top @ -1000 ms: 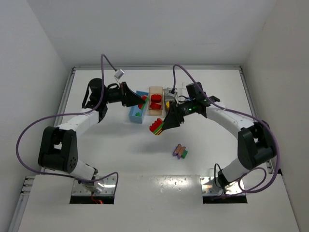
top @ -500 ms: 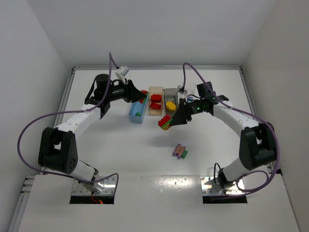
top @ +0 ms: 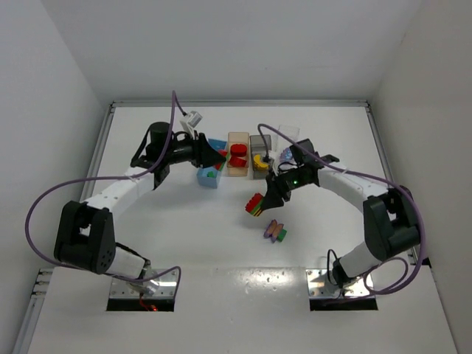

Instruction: Sort the legos into containers by color

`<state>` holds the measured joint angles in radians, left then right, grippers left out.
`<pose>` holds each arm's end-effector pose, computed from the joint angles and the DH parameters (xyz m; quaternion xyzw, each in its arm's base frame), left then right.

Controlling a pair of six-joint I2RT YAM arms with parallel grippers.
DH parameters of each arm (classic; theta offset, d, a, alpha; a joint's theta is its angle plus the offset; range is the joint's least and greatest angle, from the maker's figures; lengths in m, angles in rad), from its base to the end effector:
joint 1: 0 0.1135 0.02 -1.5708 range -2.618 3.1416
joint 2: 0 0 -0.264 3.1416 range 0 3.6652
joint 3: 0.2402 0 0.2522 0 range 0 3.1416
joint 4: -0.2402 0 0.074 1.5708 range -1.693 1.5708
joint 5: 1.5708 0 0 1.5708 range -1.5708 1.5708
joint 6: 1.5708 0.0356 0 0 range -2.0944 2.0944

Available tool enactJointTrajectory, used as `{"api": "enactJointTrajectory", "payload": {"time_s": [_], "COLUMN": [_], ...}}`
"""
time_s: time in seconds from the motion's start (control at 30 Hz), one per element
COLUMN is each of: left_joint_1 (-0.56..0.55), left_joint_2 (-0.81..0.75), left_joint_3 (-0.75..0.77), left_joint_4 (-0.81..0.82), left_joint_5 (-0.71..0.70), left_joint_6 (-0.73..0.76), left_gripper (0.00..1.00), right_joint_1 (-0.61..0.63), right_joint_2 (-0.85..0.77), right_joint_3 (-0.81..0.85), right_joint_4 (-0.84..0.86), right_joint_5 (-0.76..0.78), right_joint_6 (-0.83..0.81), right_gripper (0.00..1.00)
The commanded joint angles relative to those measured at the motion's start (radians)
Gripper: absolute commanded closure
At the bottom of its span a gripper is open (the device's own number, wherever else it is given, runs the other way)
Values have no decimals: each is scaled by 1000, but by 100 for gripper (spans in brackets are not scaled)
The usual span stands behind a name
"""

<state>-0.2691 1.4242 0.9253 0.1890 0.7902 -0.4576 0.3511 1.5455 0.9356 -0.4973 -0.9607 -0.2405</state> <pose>0.3014 -0.1093 0.2799 0.1557 0.7636 -0.4840 0.3981 0.2629 0.1274 0.2019 -0.3531 0.7947 0.4603 0.1786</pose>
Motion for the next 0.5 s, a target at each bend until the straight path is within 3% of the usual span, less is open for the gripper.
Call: {"api": "enactJointTrajectory", "payload": {"time_s": [0.0,0.33,0.47], "left_joint_1": [-10,-1,8], "left_joint_2": [-63,-114,-114], "left_joint_3": [-19,-19,-28], "left_joint_4": [52,-39,-60], "left_joint_5": [27,-26,-26], "left_joint_6": [2,62,71], "left_gripper": [71,71,71], "right_joint_1": [23,146,170], "right_joint_2": [31,140,151], "right_joint_3": [-14,31,31], "right_joint_4": [29,169,189], "right_joint_5": [196,582,628], "right_joint_6": [-72,-22,-20], "right_gripper": [100,100,87]}}
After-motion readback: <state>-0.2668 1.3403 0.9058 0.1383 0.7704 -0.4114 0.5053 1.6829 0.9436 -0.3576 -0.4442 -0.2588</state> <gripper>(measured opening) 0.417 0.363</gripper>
